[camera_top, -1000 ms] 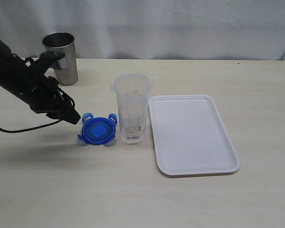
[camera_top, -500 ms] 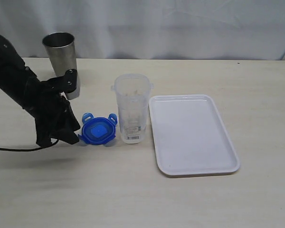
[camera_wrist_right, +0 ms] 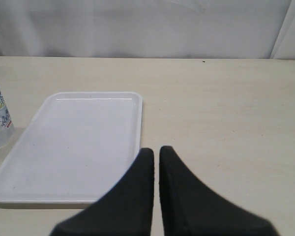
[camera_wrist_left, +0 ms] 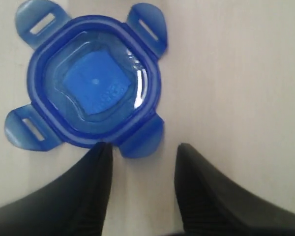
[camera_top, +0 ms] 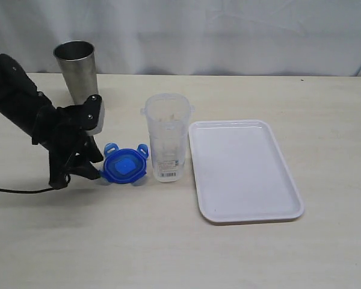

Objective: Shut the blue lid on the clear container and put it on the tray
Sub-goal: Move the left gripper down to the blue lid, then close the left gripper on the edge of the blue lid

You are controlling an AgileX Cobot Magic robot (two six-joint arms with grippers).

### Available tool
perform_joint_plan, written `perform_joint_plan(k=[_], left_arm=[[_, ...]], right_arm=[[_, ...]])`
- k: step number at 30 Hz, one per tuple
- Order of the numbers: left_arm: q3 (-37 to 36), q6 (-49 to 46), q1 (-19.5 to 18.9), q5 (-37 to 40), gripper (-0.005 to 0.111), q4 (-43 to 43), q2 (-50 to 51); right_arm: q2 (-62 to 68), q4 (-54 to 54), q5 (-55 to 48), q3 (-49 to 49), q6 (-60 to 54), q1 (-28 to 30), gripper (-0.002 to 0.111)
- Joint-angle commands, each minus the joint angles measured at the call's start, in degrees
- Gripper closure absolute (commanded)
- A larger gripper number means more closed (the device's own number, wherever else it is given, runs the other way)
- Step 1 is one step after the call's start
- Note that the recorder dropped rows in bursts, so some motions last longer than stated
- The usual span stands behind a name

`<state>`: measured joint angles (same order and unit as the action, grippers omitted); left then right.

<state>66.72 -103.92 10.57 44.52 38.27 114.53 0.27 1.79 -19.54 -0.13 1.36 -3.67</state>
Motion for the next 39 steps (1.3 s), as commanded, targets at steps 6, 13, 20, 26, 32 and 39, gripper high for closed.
perform_joint_plan(k=[6, 13, 20, 26, 32, 39], left_arm=[[-0.25, 16.64, 0.07, -9.85, 0.066, 9.35, 0.00], [-0.25, 14.74, 0.18, -12.35, 0.066, 15.48, 2.99], [-0.25, 11.45, 0.18, -17.57, 0.066, 21.14, 4.25], [-0.25, 4.55, 0.18, -17.16, 0.066, 27.36, 6.95], [-0.25, 3.55, 0.18, -18.12, 0.067, 29.01, 7.28], [-0.25, 1.34, 0.18, -14.92, 0.083, 31.81, 7.28]], right_arm=[[-0.27, -0.03, -0.10, 0.13, -0.31, 0.38, 0.104], [-0.27, -0.03, -0.10, 0.13, -0.31, 0.38, 0.104], [-0.27, -0.03, -0.10, 0.13, -0.31, 0.38, 0.104], [-0.27, -0.03, -0.10, 0.13, -0.31, 0.38, 0.104], [-0.27, -0.03, -0.10, 0.13, -0.31, 0.38, 0.104], [-0.27, -0.03, -0.10, 0.13, -0.31, 0.38, 0.104]])
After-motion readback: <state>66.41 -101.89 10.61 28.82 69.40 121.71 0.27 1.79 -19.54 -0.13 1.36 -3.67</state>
